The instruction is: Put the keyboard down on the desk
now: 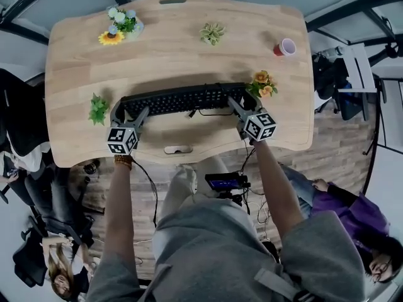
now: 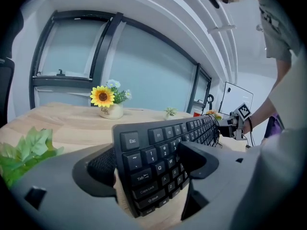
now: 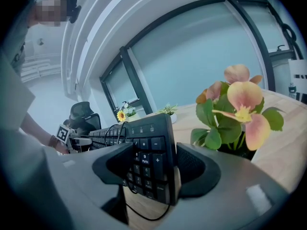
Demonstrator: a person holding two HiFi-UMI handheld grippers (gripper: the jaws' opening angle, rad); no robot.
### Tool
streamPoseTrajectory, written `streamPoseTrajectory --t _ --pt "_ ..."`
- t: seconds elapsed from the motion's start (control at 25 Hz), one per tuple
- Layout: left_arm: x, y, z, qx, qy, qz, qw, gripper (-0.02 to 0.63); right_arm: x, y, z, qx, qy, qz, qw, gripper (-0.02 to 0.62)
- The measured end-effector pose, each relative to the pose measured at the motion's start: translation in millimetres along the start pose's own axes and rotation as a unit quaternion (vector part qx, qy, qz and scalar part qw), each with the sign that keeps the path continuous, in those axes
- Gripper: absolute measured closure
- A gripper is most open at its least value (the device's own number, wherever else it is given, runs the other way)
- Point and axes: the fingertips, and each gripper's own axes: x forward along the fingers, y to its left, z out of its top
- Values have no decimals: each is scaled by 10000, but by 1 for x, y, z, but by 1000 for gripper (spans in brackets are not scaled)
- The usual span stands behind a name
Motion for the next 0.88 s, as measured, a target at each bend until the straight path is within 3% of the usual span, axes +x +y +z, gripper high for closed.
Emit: streamPoseTrajectory --t 0.88 --pt "18 20 7 -226 185 339 9990 209 21 -9 6 320 -28 -322 9990 318"
